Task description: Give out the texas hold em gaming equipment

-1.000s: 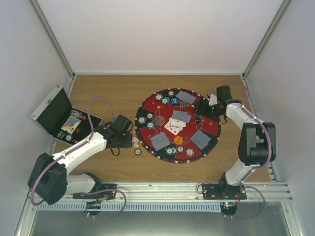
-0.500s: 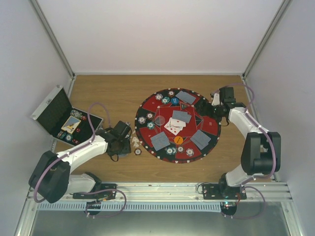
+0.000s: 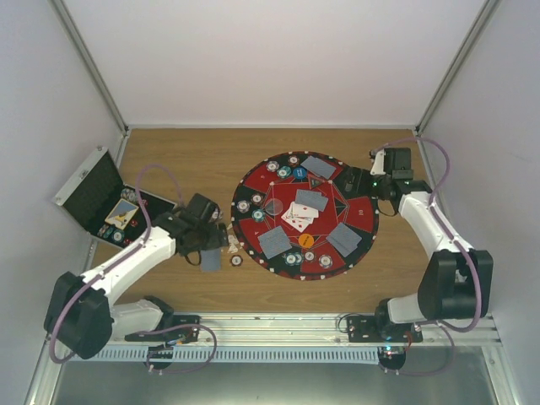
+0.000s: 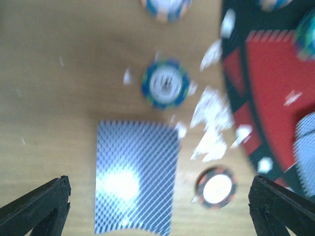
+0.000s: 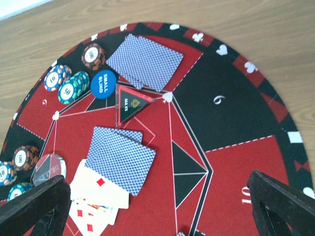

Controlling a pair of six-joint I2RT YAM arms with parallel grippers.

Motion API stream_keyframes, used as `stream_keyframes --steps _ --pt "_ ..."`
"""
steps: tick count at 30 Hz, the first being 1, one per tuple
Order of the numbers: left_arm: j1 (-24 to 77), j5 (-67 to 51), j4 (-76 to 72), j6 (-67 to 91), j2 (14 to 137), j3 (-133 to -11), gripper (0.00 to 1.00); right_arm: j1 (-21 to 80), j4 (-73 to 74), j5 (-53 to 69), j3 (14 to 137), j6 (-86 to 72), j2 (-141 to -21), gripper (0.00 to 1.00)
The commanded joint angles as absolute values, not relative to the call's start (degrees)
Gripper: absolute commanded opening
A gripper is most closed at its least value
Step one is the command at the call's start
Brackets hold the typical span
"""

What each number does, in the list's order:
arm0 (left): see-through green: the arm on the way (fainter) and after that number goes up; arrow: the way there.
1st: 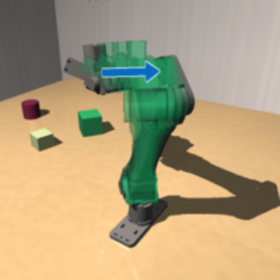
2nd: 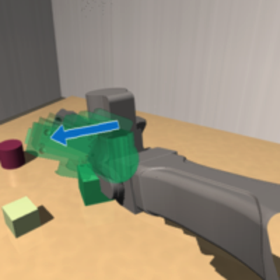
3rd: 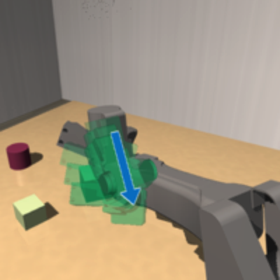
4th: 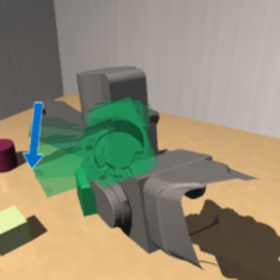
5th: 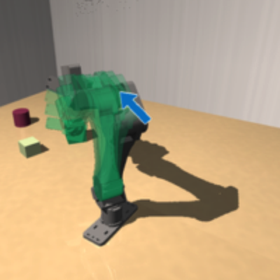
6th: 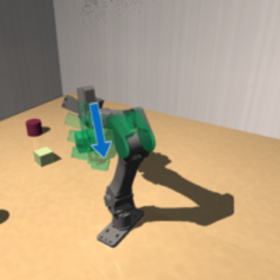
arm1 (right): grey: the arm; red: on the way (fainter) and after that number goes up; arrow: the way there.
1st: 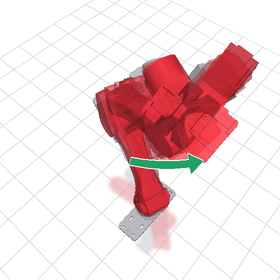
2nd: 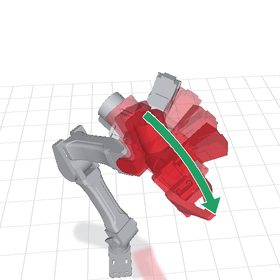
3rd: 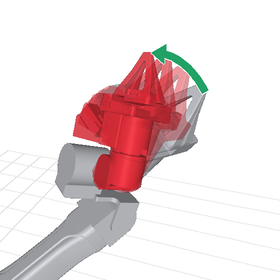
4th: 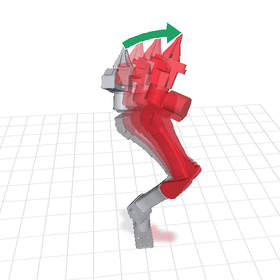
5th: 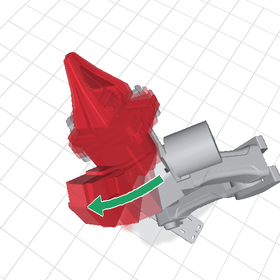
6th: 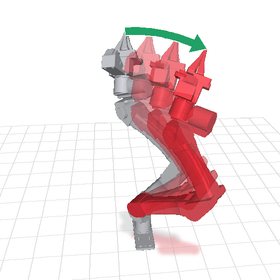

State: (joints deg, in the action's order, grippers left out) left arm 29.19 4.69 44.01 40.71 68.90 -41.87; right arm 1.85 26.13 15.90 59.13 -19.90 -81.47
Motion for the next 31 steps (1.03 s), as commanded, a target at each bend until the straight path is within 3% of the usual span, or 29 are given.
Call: stream_keyframes --steps 1,9,16,23,31 --pt "22.99 3.17 42.32 34.89 68.49 -50.13 0.99 1.01 22.92 11.35 60.19 -16.57 -80.80 0.99" --pt "8.42 1.72 21.85 21.16 76.29 -52.96 0.99 -9.98 9.32 10.55 55.79 -13.33 -82.32 1.00" --pt "-5.67 8.73 -0.57 21.78 71.59 -36.09 0.99 -12.34 -15.06 -0.48 35.67 -10.61 -72.26 1.00" --pt "-6.59 13.55 -16.29 20.42 66.33 -23.06 0.99 -12.18 -25.96 -3.16 26.30 -12.14 -69.38 1.00" --pt "-6.46 13.20 -26.60 18.61 69.13 -18.55 0.99 -11.91 -34.55 -4.33 21.16 -12.31 -72.13 1.00"
